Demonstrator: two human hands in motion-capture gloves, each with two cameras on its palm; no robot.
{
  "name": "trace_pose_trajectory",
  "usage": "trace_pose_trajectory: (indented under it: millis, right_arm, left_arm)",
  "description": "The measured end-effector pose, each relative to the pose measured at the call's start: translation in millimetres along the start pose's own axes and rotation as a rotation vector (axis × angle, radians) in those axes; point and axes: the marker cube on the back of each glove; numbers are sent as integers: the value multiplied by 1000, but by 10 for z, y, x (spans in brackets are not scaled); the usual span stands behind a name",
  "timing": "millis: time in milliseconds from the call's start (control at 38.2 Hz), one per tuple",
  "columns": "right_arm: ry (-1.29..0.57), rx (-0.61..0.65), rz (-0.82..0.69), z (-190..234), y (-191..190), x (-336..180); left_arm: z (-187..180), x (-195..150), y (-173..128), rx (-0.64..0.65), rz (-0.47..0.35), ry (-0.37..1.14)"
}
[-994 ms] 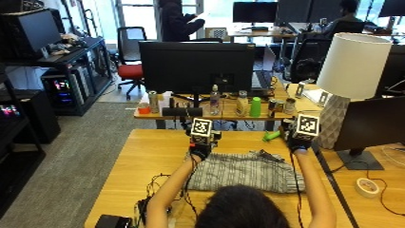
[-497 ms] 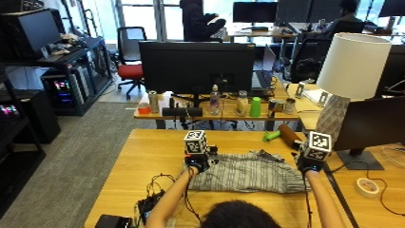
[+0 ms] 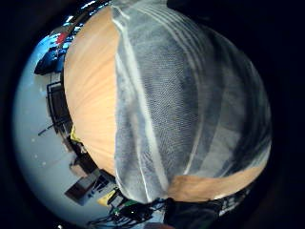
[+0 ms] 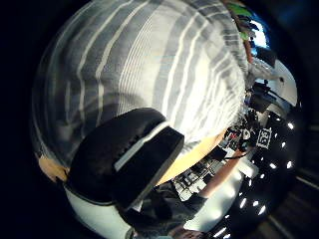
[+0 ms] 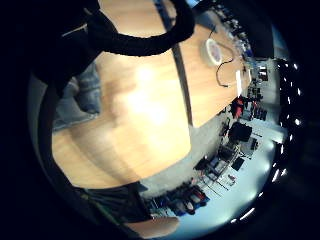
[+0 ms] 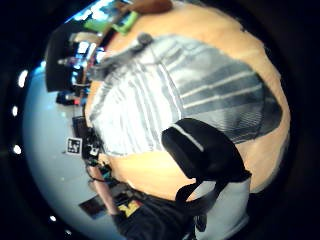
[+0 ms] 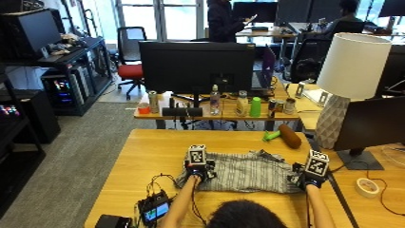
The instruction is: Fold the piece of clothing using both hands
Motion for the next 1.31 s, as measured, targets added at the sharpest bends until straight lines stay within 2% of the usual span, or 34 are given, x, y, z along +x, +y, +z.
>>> trace_pose_trajectory:
  millis: [52, 131, 209, 340, 576, 837, 1020, 1203, 1308]
  right_arm:
    - [-7, -73, 1, 60, 55, -8]
    - [-16, -205, 15, -25, 521, -96]
    - [16, -243, 69, -105, 830, -133]
    - [56, -250, 147, -29, 830, -106]
    - [28, -291, 97, 49, 825, -129]
    - [96, -323, 115, 43, 815, -196]
    - [105, -287, 113, 16, 739, -284]
    - [67, -286, 39, 14, 744, -510]
    - [79, -245, 16, -9, 710, -625]
  left_arm:
    - [55, -7, -21, -40, -19, 6]
    - [128, -14, -105, -48, -39, 11]
    - [186, -16, -188, -26, -32, -14]
    - [247, -25, -183, -56, -64, -68]
    - [230, -41, -196, -54, -125, -74]
    - [199, -20, -219, -48, -96, -77]
    - [192, -4, -184, -82, -80, -83]
    - [173, -6, -189, -85, -112, -90]
    - [166, -3, -203, -78, -98, -99]
